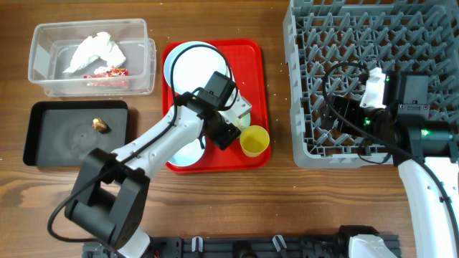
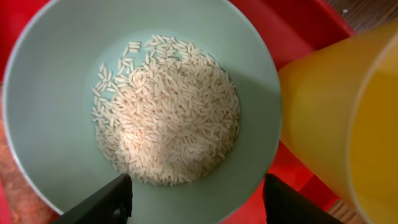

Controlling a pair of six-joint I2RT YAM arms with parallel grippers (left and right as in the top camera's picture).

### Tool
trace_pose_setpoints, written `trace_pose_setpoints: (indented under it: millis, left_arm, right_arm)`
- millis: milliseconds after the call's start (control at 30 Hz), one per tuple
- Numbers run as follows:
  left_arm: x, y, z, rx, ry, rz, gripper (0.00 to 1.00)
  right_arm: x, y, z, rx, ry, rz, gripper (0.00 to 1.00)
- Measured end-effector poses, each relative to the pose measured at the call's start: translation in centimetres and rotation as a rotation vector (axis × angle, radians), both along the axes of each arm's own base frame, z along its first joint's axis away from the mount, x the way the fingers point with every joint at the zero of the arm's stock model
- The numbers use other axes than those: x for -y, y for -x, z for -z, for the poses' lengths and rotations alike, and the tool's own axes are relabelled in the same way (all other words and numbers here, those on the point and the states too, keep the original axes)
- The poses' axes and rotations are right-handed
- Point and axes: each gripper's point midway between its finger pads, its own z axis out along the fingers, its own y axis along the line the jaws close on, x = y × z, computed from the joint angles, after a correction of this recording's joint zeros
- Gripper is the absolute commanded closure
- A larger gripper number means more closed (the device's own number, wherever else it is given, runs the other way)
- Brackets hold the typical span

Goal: Sort waste into correct bins and load items into the dishwasher rack
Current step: 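Grasp the rim of the green rice bowl with the left gripper, then carry the green bowl left and pour the rice onto the black tray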

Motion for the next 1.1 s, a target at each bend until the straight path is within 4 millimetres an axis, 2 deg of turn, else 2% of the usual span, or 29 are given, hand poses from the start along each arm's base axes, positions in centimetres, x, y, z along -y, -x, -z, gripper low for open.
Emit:
trace_pose_setpoints:
  millis: [133,300,600,700,933,1100]
  left_arm:
    - [-0.1,0.2,1.1,-0.024,-0.019,0.011,0.48]
    - [0.0,0.1,1.2,-0.02,-0.018,0.02,0.73]
    - [0.2,0.0,1.2,-0.017,-0.01,0.018,0.87]
    - [0.3,-0.2,1.1,-0.019,0.002,-0.023,0.96]
    - [0.6,-0.7,0.8,-0.04,0.037,-0.176,0.96]
    - [1.3,-1.4,-0.1,-0.048,0.076,-0.256,0.96]
  right_arm:
    - [0.0,0.0,0.0,0.0,0.0,0.0,0.0]
    - [0.0,0.0,0.0,0.0,0.0,0.0,0.0]
    - [0.0,0.0,0.0,0.0,0.0,0.0,0.0]
    - [0.0,0.0,0.0,0.0,0.0,0.0,0.0]
    - [0.0,0.0,0.0,0.0,0.0,0.0,0.0]
    - [0.0,0.0,0.0,0.0,0.0,0.0,0.0]
